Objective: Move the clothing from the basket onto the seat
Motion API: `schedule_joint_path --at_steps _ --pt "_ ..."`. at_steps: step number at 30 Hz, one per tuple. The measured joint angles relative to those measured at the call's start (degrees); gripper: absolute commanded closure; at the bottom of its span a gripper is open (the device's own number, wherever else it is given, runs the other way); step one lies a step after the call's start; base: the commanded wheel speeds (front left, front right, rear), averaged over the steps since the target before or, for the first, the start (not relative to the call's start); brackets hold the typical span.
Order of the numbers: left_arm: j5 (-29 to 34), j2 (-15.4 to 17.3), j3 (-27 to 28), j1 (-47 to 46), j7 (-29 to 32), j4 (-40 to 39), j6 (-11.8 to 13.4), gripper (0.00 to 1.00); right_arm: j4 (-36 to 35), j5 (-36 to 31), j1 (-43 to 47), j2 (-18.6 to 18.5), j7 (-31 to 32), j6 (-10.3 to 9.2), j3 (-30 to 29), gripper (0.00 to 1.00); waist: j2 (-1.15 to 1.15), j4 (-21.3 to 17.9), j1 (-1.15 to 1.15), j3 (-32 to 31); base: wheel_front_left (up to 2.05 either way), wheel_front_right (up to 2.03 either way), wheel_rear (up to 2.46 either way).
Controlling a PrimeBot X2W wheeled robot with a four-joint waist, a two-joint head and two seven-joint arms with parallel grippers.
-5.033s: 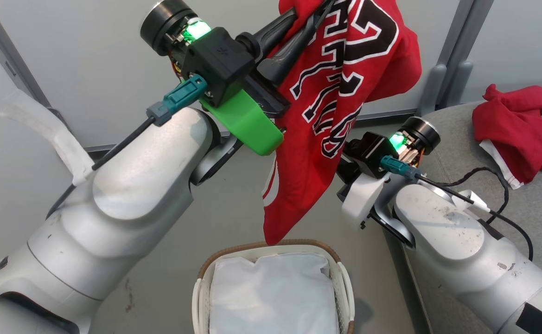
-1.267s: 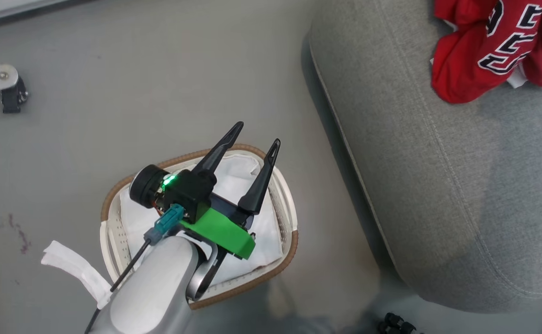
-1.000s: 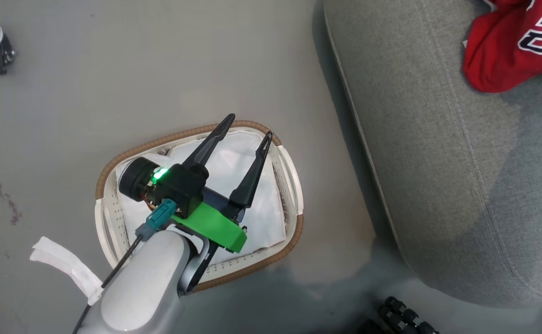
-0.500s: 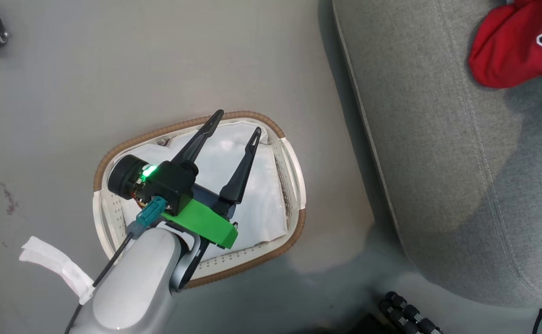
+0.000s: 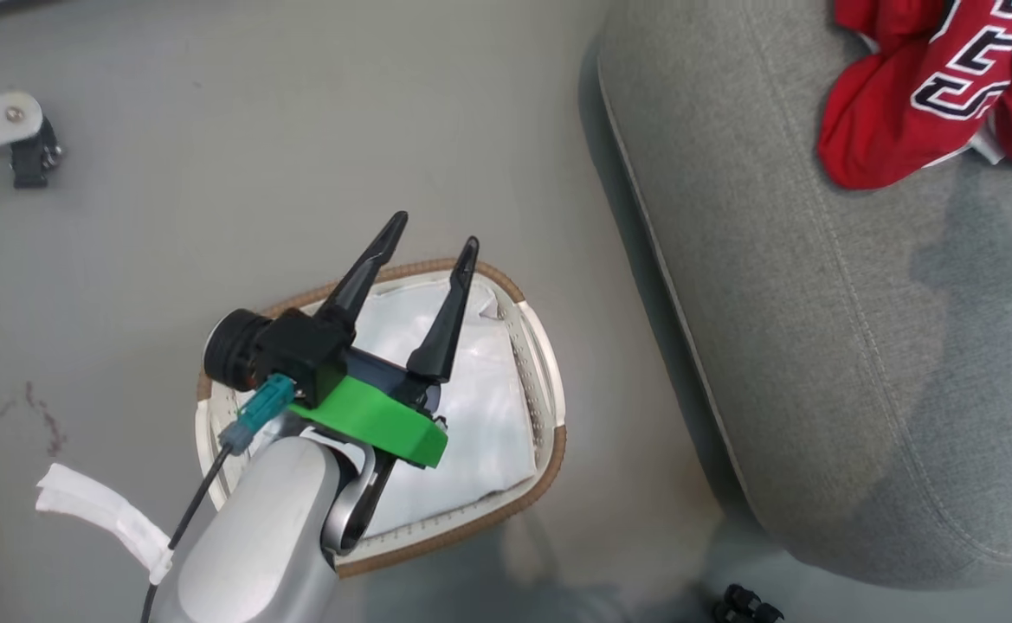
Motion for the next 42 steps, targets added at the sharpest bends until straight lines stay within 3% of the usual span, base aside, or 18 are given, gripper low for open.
schedule_joint_path --at_steps 6,11,20,28,35,42 --pt "-0.07 -1.43 5.21 2.36 0.0 -0.1 0.0 0.0 -2.72 0.04 1.55 -1.97 0.0 0.0 2.68 0.0 0.0 0.5 0.0 -5.07 0.0 0.0 0.0" --pt "0.25 -2.53 11.05 5.53 -0.01 0.09 0.0 0.0 -4.02 0.92 2.07 -1.55 0.0 0.0 6.36 0.0 0.0 1.54 0.0 -9.51 0.0 0.0 0.0" --pt "2.26 -4.42 21.89 12.72 0.0 2.19 0.0 0.0 -5.67 3.49 6.0 4.65 -0.01 0.0 12.28 0.0 0.0 5.06 0.0 -17.23 0.0 0.0 0.0" --pt "4.1 -5.14 27.82 19.33 -0.01 3.37 0.0 0.0 -6.86 5.68 14.15 11.1 0.0 0.0 14.28 0.0 0.0 9.96 0.0 -21.89 0.0 0.0 0.0" --pt "4.04 -5.27 29.18 24.09 0.0 3.75 0.0 0.0 -8.73 6.28 23.56 13.22 -0.01 0.0 15.04 0.0 0.0 13.53 0.0 -24.85 0.0 0.0 0.0" --pt "3.47 -5.32 26.25 25.42 -0.01 4.01 0.0 0.0 -14.0 7.81 31.08 13.29 0.0 0.0 16.7 0.0 0.0 16.3 0.0 -26.8 0.0 0.0 0.0"
